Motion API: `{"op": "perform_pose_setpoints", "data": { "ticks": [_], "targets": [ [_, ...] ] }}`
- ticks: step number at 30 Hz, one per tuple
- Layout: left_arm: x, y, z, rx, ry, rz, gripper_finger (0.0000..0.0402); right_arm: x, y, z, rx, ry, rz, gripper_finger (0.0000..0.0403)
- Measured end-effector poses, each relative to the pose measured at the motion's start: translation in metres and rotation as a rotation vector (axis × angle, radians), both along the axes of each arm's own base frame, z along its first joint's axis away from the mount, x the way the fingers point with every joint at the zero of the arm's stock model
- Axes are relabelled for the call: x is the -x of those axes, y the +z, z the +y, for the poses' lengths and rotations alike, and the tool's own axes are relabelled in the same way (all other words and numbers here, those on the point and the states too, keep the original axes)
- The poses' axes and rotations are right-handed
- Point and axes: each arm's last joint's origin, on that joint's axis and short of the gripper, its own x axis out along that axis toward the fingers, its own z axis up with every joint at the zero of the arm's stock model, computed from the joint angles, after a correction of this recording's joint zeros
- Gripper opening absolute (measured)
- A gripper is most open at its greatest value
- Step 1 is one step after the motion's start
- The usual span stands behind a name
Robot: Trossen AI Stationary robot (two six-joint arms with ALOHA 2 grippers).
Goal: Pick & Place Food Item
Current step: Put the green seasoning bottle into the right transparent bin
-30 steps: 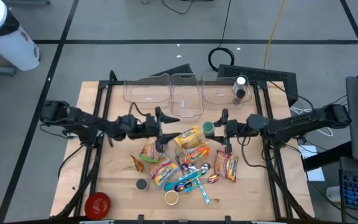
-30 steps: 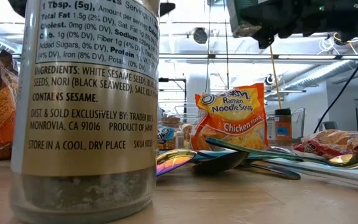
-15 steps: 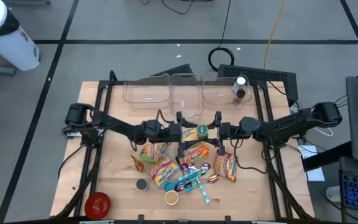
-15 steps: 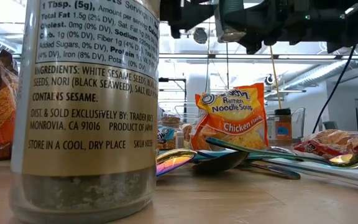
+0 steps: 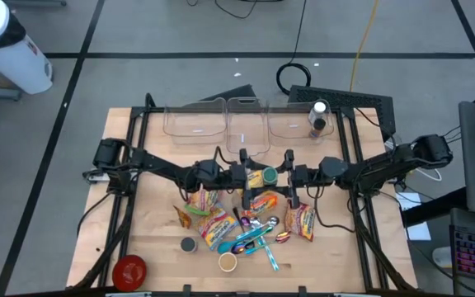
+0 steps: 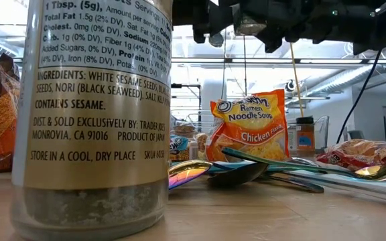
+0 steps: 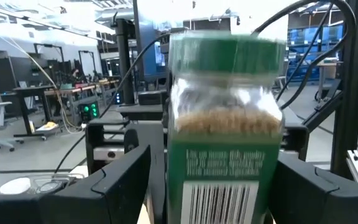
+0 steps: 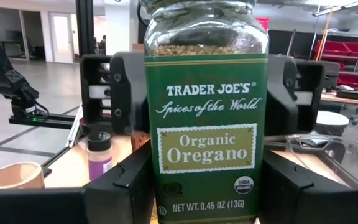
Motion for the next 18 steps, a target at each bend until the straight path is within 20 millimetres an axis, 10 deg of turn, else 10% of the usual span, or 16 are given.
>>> {"op": "perform_pose_setpoints", "data": {
  "ticks": [18],
  "targets": [
    [-0.0005, -0.0005, 0.0055, -0.003, 0.009, 0.005, 0.0205, -0.0001, -0.0006, -0.0019, -0.007, -0.039, 0.009, 0.0189]
  ]
}}
